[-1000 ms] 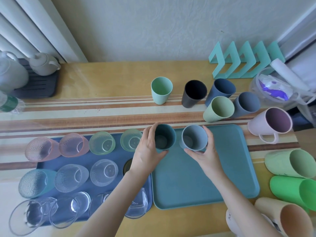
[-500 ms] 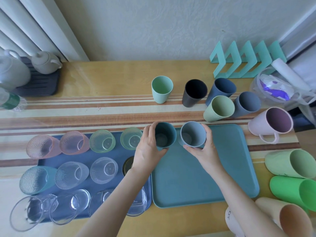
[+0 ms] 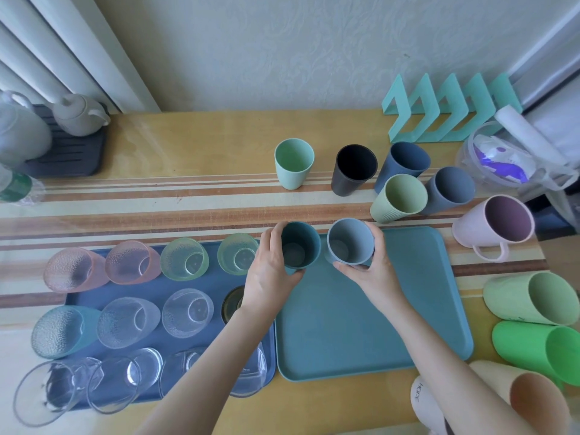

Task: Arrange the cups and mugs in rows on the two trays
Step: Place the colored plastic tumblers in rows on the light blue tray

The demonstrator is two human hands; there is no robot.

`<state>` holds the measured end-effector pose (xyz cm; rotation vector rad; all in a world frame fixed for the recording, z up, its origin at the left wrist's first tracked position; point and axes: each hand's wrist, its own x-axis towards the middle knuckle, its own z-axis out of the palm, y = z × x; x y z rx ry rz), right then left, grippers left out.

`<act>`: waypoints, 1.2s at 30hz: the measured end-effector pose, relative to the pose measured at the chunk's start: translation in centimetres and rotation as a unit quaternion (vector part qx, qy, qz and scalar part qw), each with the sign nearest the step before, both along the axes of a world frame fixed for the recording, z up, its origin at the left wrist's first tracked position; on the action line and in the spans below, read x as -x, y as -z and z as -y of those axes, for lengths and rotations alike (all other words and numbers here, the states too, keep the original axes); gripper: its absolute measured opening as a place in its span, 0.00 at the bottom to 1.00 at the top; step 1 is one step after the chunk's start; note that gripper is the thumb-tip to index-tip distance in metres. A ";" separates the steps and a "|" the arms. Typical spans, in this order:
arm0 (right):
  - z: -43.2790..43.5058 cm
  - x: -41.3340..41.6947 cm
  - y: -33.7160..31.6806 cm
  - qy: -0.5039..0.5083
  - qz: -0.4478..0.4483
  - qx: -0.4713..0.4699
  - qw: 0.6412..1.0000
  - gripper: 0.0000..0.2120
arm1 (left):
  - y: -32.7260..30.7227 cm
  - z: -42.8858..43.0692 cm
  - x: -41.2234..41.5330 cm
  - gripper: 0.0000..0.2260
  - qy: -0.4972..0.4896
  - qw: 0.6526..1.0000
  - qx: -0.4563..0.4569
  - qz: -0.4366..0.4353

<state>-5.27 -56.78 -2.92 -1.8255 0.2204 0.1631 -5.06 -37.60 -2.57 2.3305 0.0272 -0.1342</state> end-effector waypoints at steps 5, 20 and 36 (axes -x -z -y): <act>0.0 -0.1 0.0 -0.001 0.000 0.001 1.000 0.35 | -0.1 0.1 0.0 0.37 -0.002 1.000 -0.003 -0.003; 0.0 -0.1 0.3 0.008 -0.012 0.015 1.000 0.36 | 0.0 -0.3 0.2 0.37 0.000 1.000 -0.014 -0.002; 2.6 0.1 -5.3 -0.020 -0.028 0.176 0.984 0.39 | -5.6 -1.9 -2.2 0.28 -0.011 0.990 -0.004 0.141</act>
